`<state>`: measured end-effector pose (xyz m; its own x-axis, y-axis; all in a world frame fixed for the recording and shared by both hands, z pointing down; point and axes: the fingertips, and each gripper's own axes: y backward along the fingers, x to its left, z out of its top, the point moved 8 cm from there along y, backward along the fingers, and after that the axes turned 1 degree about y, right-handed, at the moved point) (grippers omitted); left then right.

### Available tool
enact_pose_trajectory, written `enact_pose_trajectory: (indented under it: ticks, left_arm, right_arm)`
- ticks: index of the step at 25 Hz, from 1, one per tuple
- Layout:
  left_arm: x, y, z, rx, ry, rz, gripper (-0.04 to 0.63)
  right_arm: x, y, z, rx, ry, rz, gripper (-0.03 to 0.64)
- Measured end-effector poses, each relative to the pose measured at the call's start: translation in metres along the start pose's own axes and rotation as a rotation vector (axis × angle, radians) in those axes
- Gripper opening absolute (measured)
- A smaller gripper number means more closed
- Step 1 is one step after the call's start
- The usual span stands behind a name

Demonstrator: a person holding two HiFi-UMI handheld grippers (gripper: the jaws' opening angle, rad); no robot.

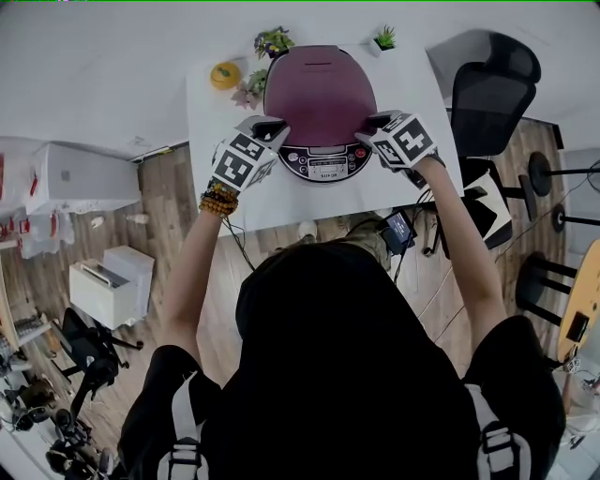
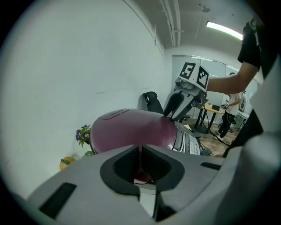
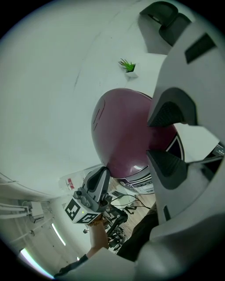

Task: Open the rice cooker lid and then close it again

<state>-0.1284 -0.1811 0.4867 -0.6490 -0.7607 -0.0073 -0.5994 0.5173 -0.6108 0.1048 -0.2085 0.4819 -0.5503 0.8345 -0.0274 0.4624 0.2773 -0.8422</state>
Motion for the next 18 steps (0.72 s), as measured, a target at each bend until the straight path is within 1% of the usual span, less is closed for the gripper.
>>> enact_pose_trajectory:
  ticks: [2,5,7,10,12,16,18]
  left_arm:
    - [-0.001,0.0,0.001,0.011,-0.017,0.003,0.043]
    - [-0.006,-0.003,0.003,0.041,-0.087,0.031,0.026]
    - [-0.007,-0.005,0.005,0.075,-0.101,0.042,0.025]
    - [-0.004,-0.009,0.009,0.124,-0.045,0.022,0.023]
    - [-0.001,-0.01,0.01,0.133,0.0,0.0,0.025]
    - [0.003,-0.007,0.006,0.096,0.077,-0.031,0.025]
    - [0.003,-0.006,0.006,0.079,0.101,-0.028,0.025]
  right_arm:
    - [0.001,-0.002,0.002,0.04,0.002,-0.002,0.176]
    - [0.001,-0.004,0.008,0.101,0.025,-0.003,0.172]
    - [-0.001,-0.006,0.011,0.136,0.029,0.011,0.172]
    - [-0.002,-0.009,0.017,0.198,0.03,0.019,0.17]
    - [-0.002,-0.011,0.021,0.237,0.039,0.01,0.17]
    - [-0.001,-0.011,0.021,0.257,0.043,0.013,0.172]
    - [0.0,-0.01,0.021,0.252,0.042,0.015,0.172]
